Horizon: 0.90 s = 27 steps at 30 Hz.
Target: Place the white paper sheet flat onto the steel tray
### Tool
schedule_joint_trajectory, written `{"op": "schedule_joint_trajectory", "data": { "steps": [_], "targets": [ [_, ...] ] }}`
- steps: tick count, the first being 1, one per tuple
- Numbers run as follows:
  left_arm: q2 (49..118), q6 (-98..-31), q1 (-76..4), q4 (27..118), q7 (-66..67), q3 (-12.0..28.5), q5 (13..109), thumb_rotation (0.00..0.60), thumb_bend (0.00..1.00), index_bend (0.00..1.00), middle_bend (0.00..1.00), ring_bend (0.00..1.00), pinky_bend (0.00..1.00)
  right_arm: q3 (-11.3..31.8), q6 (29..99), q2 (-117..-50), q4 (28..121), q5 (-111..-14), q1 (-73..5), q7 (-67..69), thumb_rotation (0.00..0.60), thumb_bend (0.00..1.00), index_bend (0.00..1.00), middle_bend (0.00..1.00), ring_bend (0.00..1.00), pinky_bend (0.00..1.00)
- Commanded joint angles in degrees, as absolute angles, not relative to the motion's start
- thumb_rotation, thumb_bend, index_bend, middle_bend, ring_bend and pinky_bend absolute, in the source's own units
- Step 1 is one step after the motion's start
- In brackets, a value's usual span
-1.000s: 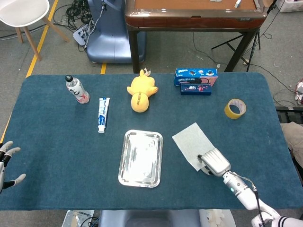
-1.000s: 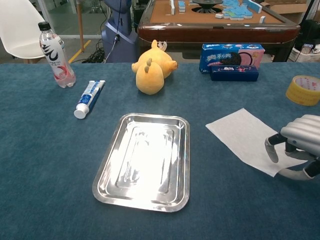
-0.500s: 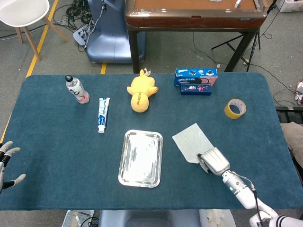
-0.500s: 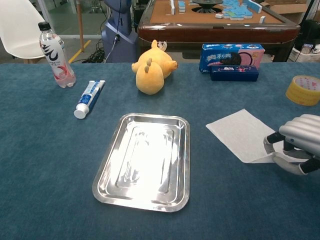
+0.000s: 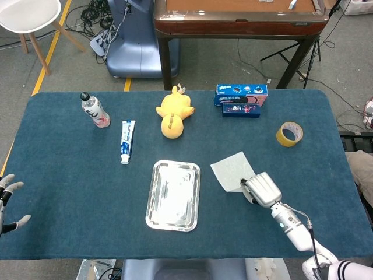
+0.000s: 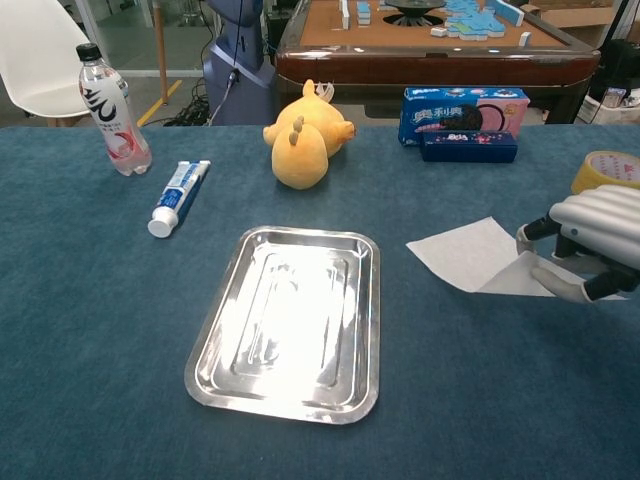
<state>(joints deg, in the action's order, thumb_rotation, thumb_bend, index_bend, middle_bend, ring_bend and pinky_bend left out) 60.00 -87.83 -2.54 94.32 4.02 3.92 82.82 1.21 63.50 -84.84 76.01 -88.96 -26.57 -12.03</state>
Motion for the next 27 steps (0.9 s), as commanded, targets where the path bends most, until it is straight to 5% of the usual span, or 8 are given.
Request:
{"op": "schedule_joint_trajectory", "data": {
  "steps": [1, 27],
  "targets": [
    [59.9, -87.9, -2.5, 94.4, 4.0, 3.9, 82.9, 0.600, 0.02, 0.26, 0.13, 0.08, 0.36, 3.2, 63.6, -85.1, 78.1, -87.3, -27.4, -15.0, 0.600, 0.55, 0.57, 1.00, 1.00, 1.00],
    [58.6, -88.7, -2.0, 95.0, 2.9, 3.9, 83.6, 0.600, 0.02, 0.26, 0.13, 0.08, 0.36, 13.5, 63.7, -94.0, 81.4, -77.6, -35.3, -32.8, 0.600, 0.55, 0.59, 1.00, 1.00, 1.00]
  ]
}}
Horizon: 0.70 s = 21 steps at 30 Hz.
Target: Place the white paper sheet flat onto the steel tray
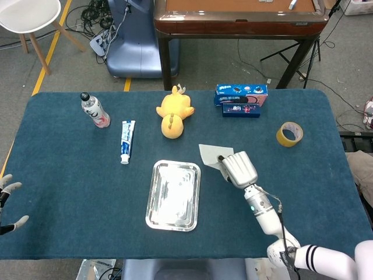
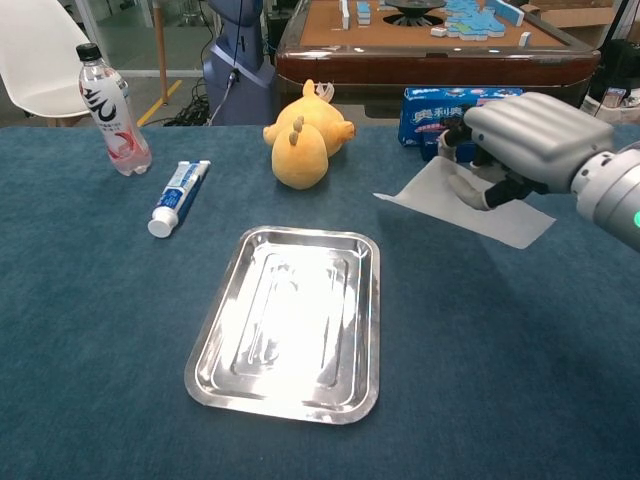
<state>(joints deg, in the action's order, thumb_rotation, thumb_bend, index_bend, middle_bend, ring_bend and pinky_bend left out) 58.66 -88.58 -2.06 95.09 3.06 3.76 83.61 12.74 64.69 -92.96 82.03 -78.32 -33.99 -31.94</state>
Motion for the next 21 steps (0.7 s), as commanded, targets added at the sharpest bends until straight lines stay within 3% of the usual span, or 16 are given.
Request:
{"op": "schedule_joint_trajectory", "data": {
  "steps": [1, 21],
  "targets": [
    [58.6, -88.7, -2.0, 95.0, 2.8, 3.9, 83.6, 0.600, 0.02, 0.26, 0.13, 0.08, 0.36, 13.7, 63.4, -94.4, 81.0, -77.4, -35.9, -33.0, 0.600, 0.55, 0.59, 1.00, 1.00, 1.00],
    [57.8, -89.0, -1.8, 95.7, 1.7, 3.6, 84.3, 0.600, 0.02, 0.26, 0.13, 0.08, 0.36, 16.8, 60.7, -101.3, 80.1, -71.5, -43.9, -39.9, 0.600, 0.55, 0.60, 1.00, 1.00, 1.00]
  ]
}}
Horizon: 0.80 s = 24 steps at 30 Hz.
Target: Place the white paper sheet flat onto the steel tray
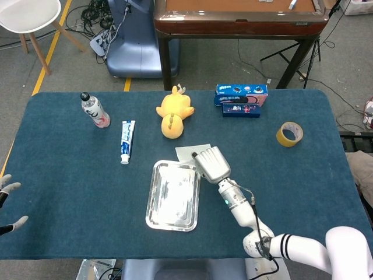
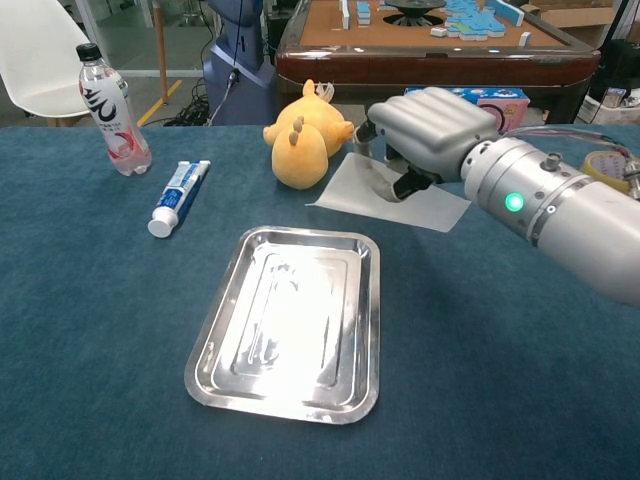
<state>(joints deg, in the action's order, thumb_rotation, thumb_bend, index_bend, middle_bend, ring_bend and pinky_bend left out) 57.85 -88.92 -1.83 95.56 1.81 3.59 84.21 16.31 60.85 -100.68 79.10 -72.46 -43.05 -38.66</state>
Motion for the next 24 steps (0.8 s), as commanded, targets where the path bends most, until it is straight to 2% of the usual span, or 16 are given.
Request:
{"op": "schedule_joint_trajectory", "data": {
  "steps": [1, 24],
  "targets": [
    [57.7, -89.1, -1.8, 95.7, 1.6, 3.7, 84.3, 0.600, 0.02, 0.26, 0.13, 0.08, 0.36, 16.9, 60.7, -101.5, 80.4, -71.3, -44.2, -40.4, 0.600, 0.55, 0.60, 1.00, 1.00, 1.00],
    [57.3, -88.9, -1.6, 96.3, 1.3, 3.2, 84.8, 0.600, 0.02, 0.26, 0.13, 0.08, 0.36, 18.3, 64.1, -102.9, 93.6, -54.8, -48.0, -53.3, 0.600, 0.55, 0.62, 1.00, 1.00, 1.00]
  ]
}}
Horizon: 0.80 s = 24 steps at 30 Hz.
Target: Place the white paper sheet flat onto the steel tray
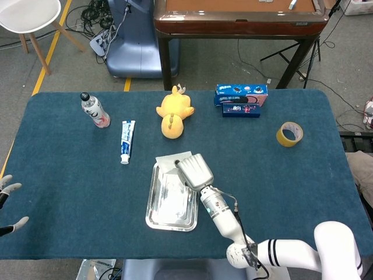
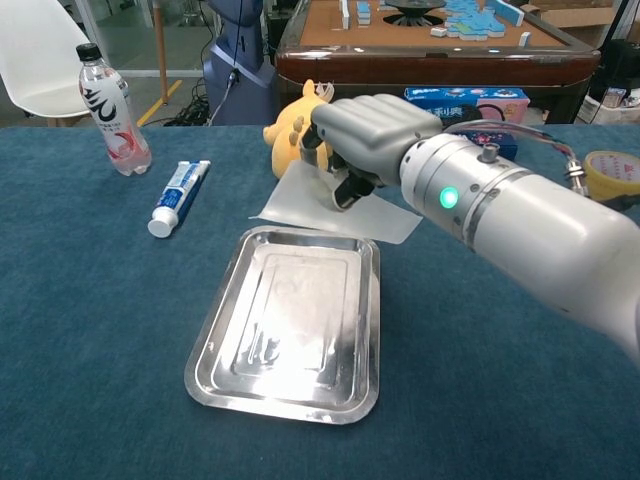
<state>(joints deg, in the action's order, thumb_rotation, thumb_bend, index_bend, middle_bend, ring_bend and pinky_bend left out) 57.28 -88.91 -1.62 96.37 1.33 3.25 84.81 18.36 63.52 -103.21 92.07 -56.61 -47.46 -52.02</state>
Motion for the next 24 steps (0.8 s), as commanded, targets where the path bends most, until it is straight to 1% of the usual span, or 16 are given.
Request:
{"op": "schedule_joint_trajectory", "data": {
  "steps": [1, 24],
  "targets": [
    [57.3, -88.9, -1.7, 96.4, 1.3, 3.2, 84.8, 0.600, 0.02, 0.26, 0.13, 0.08, 0.36, 18.3, 64.1, -102.7, 94.1, -54.1, -48.1, -53.5, 0.600, 0.55, 0.62, 1.00, 1.00, 1.00],
    [57.1, -88.5, -1.7, 96.6, 1.4, 3.2, 84.5, 0.600, 0.02, 0.26, 0.13, 0.08, 0.36, 17.1, 62.9, -99.6, 102.0, -39.1, -52.0, -52.5, 0.600, 0.55, 0.62, 1.00, 1.00, 1.00]
  ]
}}
